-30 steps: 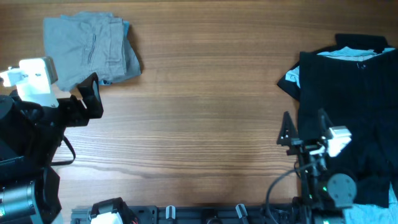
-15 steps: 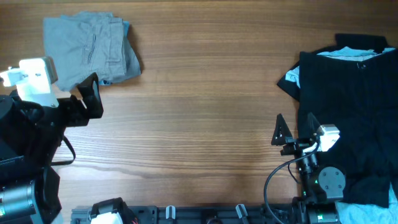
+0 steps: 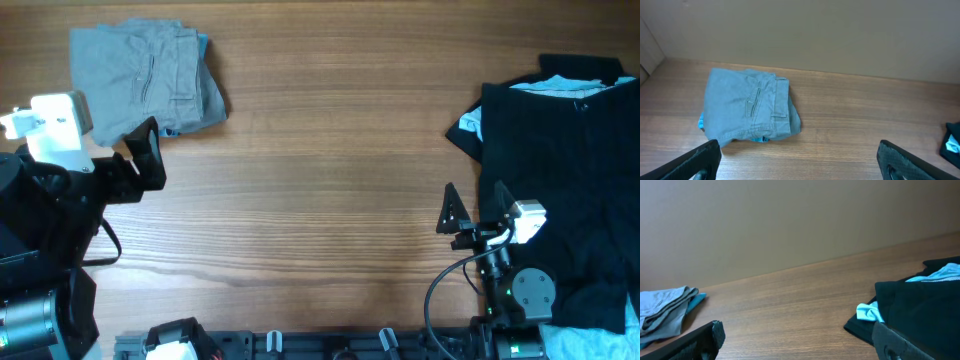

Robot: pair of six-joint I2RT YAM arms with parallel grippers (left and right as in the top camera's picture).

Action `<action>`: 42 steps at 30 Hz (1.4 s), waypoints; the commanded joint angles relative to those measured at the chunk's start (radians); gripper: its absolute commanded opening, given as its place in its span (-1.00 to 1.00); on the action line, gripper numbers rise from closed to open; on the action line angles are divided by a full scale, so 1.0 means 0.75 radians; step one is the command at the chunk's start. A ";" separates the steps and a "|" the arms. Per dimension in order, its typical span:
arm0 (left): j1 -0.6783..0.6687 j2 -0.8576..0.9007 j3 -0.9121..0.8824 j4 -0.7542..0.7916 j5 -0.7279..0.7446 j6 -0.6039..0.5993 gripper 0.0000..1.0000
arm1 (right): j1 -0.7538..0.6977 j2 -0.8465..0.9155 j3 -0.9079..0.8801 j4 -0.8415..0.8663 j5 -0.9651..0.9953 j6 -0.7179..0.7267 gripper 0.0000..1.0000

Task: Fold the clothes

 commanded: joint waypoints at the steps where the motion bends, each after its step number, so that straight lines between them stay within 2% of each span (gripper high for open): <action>1: -0.003 -0.032 -0.017 -0.005 0.012 0.030 1.00 | -0.007 -0.010 -0.001 0.002 -0.019 0.014 1.00; 4: -0.004 -0.106 -0.098 0.010 -0.029 0.027 1.00 | -0.007 -0.010 -0.001 0.002 -0.019 0.014 1.00; 7: -0.004 -0.225 -0.311 0.179 -0.026 0.004 1.00 | -0.007 -0.010 -0.001 0.002 -0.019 0.014 0.99; 12: -0.011 -0.506 -0.794 0.534 -0.031 -0.234 1.00 | -0.007 -0.010 -0.001 0.002 -0.019 0.014 0.99; 15: -0.047 -0.682 -1.039 0.710 -0.035 -0.256 1.00 | -0.007 -0.010 -0.001 0.002 -0.019 0.014 1.00; 24: -0.131 -1.168 -1.567 0.977 -0.028 -0.335 1.00 | -0.007 -0.010 -0.001 0.002 -0.019 0.014 0.99; 31: -0.170 -1.175 -1.822 1.142 0.006 -0.336 1.00 | -0.007 -0.010 -0.001 0.002 -0.019 0.015 1.00; 42: -0.193 -1.171 -1.818 1.152 0.002 -0.334 1.00 | -0.007 -0.010 -0.001 0.002 -0.019 0.015 0.99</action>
